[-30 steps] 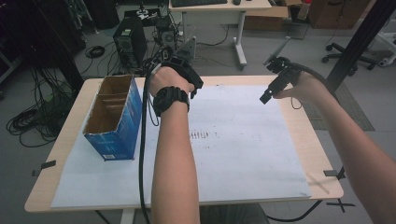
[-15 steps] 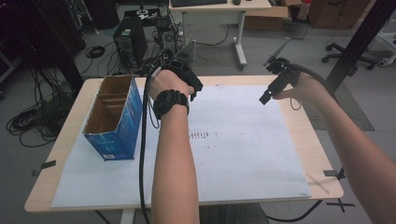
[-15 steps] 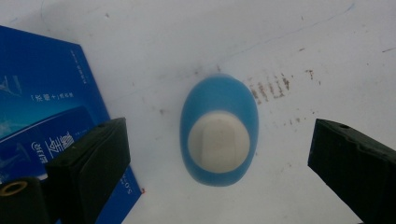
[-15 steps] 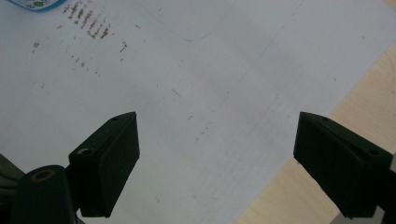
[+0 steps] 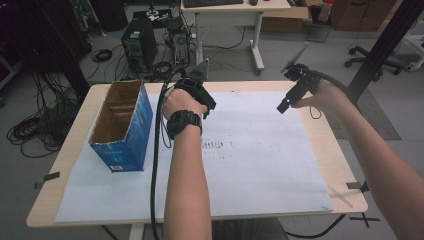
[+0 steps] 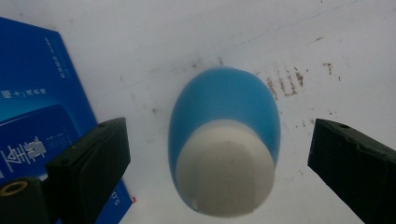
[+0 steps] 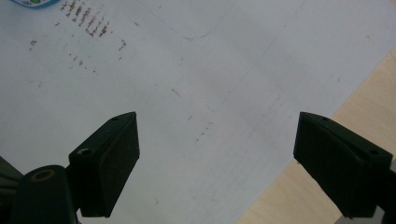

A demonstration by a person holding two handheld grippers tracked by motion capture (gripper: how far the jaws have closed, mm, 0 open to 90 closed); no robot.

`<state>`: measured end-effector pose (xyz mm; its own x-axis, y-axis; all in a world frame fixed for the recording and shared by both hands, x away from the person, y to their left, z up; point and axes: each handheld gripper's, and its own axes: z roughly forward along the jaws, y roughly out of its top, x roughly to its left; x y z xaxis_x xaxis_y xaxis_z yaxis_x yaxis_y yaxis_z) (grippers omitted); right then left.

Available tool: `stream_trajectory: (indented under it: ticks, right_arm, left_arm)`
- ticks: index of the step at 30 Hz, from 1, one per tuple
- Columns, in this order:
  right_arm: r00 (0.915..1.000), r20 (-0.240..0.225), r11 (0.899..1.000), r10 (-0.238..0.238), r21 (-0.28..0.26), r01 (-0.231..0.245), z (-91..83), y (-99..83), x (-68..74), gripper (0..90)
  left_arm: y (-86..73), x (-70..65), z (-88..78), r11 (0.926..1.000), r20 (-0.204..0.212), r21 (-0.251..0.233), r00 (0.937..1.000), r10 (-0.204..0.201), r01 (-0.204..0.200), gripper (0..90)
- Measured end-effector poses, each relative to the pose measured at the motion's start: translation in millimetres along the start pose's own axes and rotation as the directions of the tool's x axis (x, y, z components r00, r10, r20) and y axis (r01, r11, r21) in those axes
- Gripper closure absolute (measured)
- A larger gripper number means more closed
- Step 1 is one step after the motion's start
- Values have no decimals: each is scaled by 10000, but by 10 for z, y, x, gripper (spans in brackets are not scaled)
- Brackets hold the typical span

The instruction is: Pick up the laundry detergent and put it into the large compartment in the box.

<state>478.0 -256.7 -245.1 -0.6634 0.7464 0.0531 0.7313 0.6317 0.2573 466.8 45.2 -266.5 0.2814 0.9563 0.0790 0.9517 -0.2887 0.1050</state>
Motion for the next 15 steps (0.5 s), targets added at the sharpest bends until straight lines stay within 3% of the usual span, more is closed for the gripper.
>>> stream_trajectory:
  ticks: [5,15]
  right_arm:
    - [10000,-2,10000,-14,12,14,13,7,16,142]
    - [10000,7,10000,-9,-18,9,19,-2,9,142]
  left_arm:
    - [-24,6,145,9999,-65,48,9999,-99,99,56]
    - [-28,-11,244,9999,-56,117,10000,-35,36,84]
